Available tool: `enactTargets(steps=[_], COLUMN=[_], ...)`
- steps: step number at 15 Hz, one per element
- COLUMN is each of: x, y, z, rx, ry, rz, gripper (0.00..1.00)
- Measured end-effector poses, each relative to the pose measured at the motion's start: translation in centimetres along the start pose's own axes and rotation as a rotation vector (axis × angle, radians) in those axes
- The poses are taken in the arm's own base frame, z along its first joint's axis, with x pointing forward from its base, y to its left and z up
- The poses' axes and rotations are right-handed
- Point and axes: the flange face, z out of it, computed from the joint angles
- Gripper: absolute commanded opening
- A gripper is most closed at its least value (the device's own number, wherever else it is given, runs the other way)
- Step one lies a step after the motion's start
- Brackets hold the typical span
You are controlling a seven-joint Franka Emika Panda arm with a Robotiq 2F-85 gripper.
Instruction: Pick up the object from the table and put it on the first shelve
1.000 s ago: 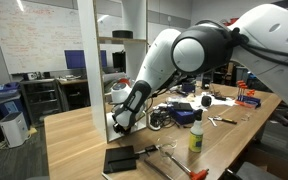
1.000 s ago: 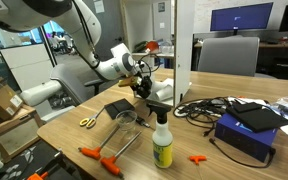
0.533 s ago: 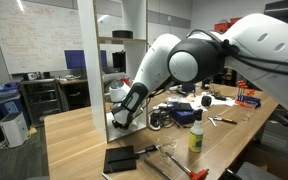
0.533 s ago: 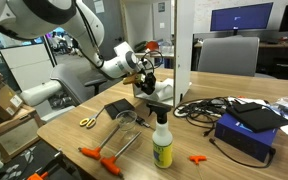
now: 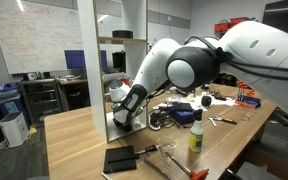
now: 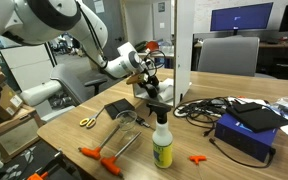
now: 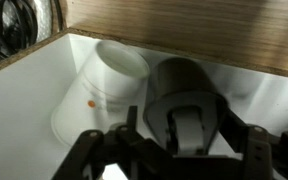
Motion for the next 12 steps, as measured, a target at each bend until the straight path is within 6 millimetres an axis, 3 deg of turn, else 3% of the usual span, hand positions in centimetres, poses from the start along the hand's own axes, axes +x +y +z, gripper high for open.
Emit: enactTargets(steps=[4,12], x=[1.0,0.6], y=[0.8,1.4], z=[-0.2,0.7], rx=[-0.014,-0.035], ry=[-0.006,-0.077], rz=[0.012,0.024], gripper=[1.00,1.00])
